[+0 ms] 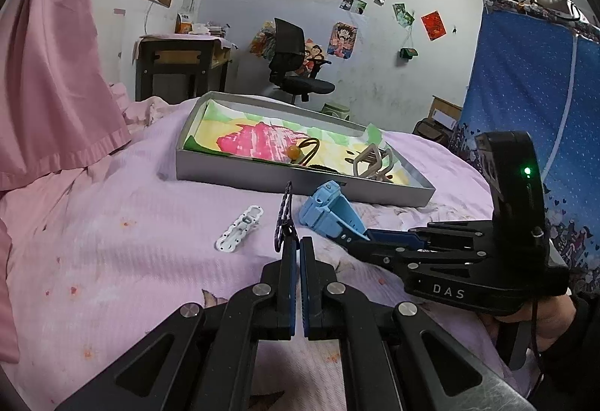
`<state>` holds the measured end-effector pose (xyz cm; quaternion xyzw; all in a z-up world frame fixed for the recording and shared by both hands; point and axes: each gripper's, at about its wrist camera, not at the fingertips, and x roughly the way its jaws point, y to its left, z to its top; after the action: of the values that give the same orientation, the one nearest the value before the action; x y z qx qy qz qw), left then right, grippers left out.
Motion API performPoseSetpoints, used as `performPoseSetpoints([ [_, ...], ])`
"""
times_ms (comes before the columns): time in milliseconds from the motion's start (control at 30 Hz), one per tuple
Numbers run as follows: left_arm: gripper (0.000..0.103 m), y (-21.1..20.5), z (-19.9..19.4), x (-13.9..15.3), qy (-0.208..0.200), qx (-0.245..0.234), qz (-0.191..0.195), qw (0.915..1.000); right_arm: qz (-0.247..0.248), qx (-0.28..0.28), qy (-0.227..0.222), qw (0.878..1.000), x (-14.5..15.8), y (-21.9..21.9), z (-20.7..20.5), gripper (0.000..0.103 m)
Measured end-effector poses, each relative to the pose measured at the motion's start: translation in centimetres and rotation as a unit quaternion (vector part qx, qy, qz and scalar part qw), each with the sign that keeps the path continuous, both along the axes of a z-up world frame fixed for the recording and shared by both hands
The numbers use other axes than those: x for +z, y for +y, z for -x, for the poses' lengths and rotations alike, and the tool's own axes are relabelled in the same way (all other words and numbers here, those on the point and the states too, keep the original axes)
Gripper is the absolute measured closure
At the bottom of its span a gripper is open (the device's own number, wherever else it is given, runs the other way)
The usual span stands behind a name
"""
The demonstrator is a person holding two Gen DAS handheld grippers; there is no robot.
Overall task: Organize jewelry
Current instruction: 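Carry the hair clip and smartwatch into the tray and open both tools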
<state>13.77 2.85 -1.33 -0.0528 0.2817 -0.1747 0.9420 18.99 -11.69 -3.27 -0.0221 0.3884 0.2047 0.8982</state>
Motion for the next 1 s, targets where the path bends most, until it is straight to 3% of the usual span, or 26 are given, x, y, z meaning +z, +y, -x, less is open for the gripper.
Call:
performPoseSetpoints([
  [133,0.101,0.0,-0.1,0.3,-0.008,0.0,0.005,1.0,0.007,-0.002,-0.024,1.0,0.3,0.3,0.7,0.093],
  [333,0.101,0.1,-0.9,1.4,-0.031,0.01,0.02,0.9993,0.057,-0.01,-0.111,0.992,2.2,1.6,2.7,0.094],
  [500,0.101,0.2,-2.5,2.3,-0.043,0.02,0.037,0.9982,0.062,-0.039,-0.167,0.983,4.3,0.9,3.1,0.094],
  [700,0.101,0.0,-5.7,3.2,-0.044,0.032,0.044,0.9975,0.051,-0.076,-0.164,0.982,5.6,-0.7,0.8,0.094],
  [1000,0.101,-1.5,-11.3,3.5,0.017,0.044,0.003,0.9989,0.073,-0.107,-0.11,0.985,4.6,-1.0,-4.1,0.094],
])
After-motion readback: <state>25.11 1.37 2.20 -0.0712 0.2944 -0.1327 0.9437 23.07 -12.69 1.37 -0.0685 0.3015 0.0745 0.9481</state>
